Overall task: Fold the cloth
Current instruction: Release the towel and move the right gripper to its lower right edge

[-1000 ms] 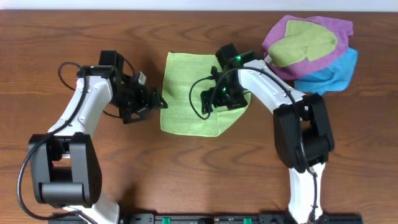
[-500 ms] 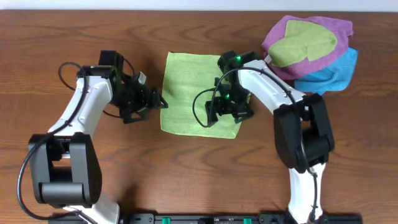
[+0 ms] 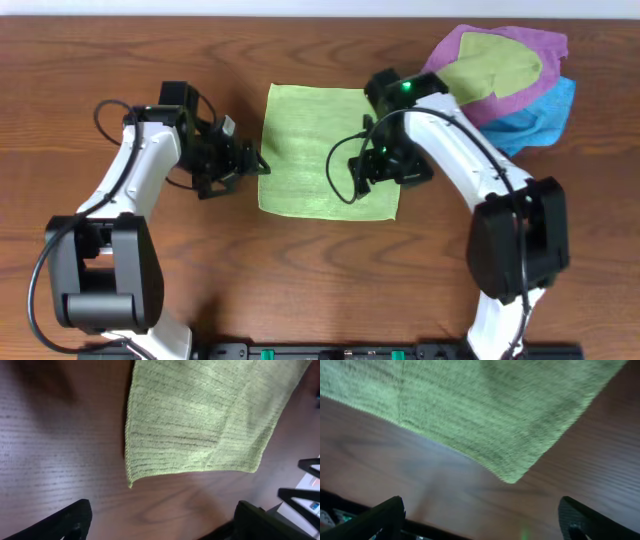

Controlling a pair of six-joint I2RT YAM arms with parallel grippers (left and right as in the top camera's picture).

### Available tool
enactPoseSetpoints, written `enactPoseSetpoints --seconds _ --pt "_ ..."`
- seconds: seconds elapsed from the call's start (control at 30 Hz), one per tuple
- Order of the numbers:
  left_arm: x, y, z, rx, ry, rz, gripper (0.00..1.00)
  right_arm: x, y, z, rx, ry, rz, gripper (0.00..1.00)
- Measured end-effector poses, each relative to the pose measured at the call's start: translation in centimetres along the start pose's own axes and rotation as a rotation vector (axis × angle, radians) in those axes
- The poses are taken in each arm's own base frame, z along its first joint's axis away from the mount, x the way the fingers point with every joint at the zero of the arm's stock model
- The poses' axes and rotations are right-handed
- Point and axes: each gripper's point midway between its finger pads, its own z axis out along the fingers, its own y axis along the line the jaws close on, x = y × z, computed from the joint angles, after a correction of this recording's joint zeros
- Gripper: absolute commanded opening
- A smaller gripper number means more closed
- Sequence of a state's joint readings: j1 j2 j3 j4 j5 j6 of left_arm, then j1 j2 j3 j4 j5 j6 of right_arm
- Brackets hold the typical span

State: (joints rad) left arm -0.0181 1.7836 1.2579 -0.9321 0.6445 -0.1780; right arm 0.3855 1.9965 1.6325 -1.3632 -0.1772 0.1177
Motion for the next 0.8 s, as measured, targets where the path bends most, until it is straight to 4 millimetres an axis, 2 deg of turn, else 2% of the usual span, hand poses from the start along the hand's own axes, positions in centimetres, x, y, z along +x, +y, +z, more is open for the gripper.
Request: enactPoseSetpoints --seconds 0.07,0.13,0.27,0.33,0.47,0.6,0.7,0.8 --pt "0.1 0.3 -0.3 0.0 0.004 -0.018 0.86 0.0 -0.8 -0.9 -0.006 -0.04 0.019 0.97" --pt "0.2 0.9 -1.1 0.005 -0.002 -0.04 0.85 0.6 -2.1 -2.5 -0.013 -0.109 0.051 0.99" --pt "0.0 1.0 -3.4 0.049 -0.051 -0.049 0.84 3.6 -4.7 -5.6 -0.052 -0.252 0.123 0.99" --pt "0.1 0.4 -4.1 0.068 -0.074 -0.025 0.84 5.7 -5.6 -6.0 -0.089 -0.329 0.153 0.99" --pt "1.0 -0.3 -3.2 0.078 -0.05 0.005 0.82 7.7 -5.1 -4.2 -0.148 -0.367 0.153 0.99" --pt "2.8 0.8 -0.7 0.079 0.007 -0.009 0.82 8.9 -4.4 -1.5 -0.2 -0.376 0.161 0.99" --pt "3.6 2.0 0.8 0.076 0.019 -0.021 0.83 9.2 -4.0 -0.1 -0.241 -0.401 0.17 0.99" --pt "3.3 2.6 1.8 0.084 -0.007 -0.016 0.9 8.9 -3.6 1.1 -0.285 -0.431 0.181 0.99"
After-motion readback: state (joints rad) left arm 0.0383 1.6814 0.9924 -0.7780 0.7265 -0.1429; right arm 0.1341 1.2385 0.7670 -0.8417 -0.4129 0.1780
